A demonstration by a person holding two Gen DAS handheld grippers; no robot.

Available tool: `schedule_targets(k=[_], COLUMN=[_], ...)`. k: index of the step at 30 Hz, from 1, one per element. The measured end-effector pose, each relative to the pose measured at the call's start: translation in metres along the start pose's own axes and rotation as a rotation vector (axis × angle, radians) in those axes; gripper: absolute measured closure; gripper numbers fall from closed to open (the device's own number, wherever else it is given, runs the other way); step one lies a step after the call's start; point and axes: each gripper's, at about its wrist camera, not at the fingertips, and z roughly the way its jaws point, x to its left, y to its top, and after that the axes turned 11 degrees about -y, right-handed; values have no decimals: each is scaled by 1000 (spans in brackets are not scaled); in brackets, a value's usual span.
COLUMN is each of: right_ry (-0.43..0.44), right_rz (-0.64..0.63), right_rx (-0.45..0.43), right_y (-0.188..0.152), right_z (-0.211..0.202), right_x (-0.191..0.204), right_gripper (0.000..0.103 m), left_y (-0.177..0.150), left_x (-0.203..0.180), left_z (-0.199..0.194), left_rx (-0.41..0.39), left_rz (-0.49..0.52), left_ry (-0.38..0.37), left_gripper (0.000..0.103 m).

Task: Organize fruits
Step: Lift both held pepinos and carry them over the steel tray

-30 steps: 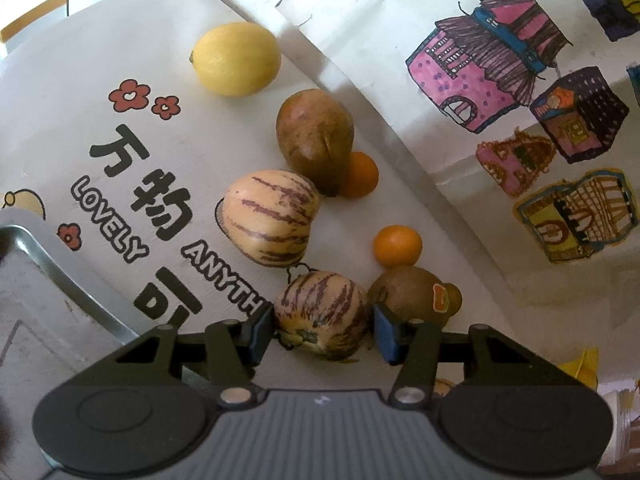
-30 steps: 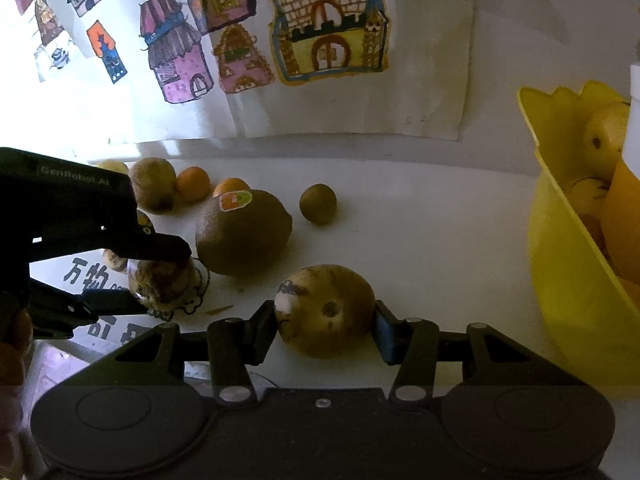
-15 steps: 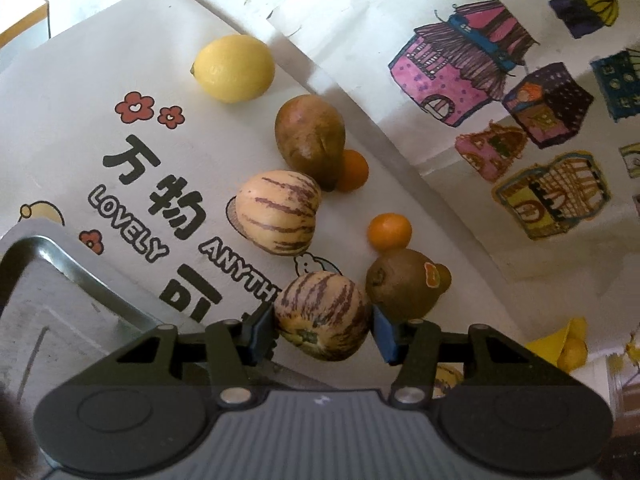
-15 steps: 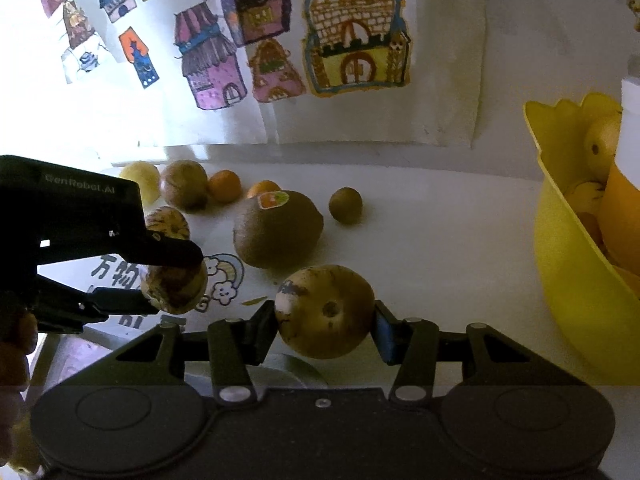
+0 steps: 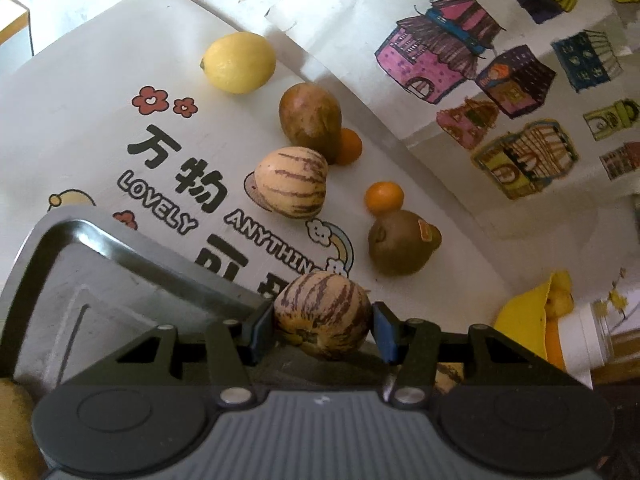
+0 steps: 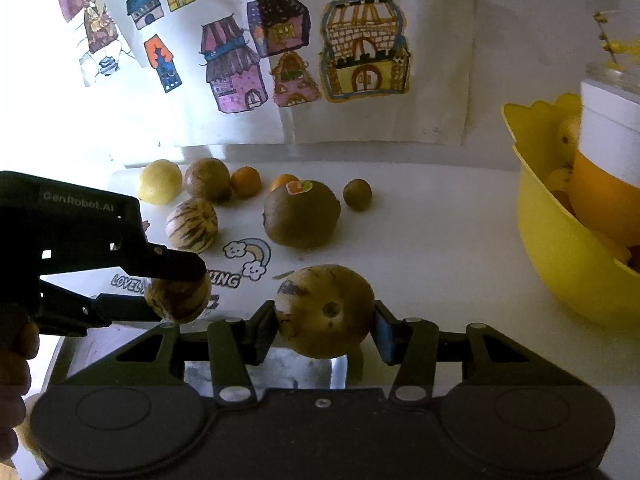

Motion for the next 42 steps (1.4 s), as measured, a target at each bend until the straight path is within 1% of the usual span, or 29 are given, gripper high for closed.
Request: schedule_targets(k=[8, 24, 34, 42], right_ry=[-19, -48, -36, -21], right_rz=[21, 2, -89, -148], right_rx=[-9, 32, 63, 98], right_y=[-20, -68, -90, -99], right_z=[-30, -82, -95, -93], right_x=[7, 12, 13, 16], right_gripper=[51, 51, 51, 51], left_y=[-9, -42, -69, -93], left_x=[2, 10, 5, 1], left_z=[-26, -49, -50, -44], left_rx=[62, 195, 284, 351], left_rz=[99, 232, 371, 475], left_ry=[-30, -69, -63, -38], left_gripper=[47, 47, 47, 47])
